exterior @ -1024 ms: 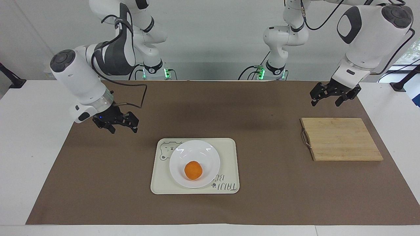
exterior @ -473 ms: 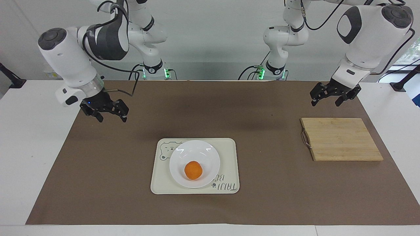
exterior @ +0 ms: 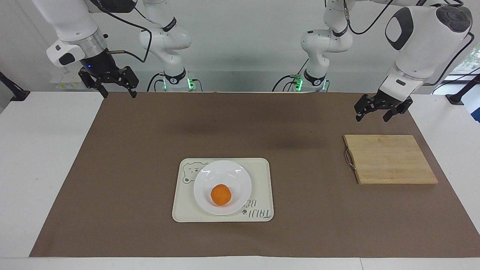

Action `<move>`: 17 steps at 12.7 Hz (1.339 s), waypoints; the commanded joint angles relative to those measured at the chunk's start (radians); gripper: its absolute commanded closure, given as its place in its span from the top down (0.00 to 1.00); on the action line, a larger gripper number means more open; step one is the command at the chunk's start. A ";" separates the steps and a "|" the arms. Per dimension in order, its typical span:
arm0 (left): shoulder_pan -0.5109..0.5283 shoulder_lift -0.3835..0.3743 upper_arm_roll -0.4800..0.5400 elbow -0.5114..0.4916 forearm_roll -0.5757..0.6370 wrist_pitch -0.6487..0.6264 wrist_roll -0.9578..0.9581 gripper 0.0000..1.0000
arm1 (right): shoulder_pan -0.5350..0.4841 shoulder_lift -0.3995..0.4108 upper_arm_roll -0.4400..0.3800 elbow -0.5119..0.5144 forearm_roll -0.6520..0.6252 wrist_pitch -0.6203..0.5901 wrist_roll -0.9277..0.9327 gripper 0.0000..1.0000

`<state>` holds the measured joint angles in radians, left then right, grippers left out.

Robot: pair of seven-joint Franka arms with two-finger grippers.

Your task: Place orange and plate with both arms

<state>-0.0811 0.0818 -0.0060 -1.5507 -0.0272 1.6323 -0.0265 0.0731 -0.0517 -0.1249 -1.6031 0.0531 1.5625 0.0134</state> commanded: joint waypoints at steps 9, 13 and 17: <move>0.006 -0.013 -0.005 -0.005 0.013 -0.012 0.005 1.00 | 0.014 -0.031 0.016 -0.038 -0.073 0.008 0.028 1.00; 0.006 -0.013 -0.005 -0.005 0.013 -0.012 0.005 1.00 | 0.031 -0.049 0.017 -0.073 -0.085 0.024 0.030 1.00; 0.006 -0.013 -0.005 -0.005 0.013 -0.012 0.005 1.00 | 0.031 -0.050 0.016 -0.074 -0.087 0.022 0.025 1.00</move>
<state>-0.0811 0.0818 -0.0061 -1.5507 -0.0272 1.6324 -0.0265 0.1014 -0.0715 -0.1136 -1.6391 0.0029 1.5608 0.0146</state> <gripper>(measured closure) 0.000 0.000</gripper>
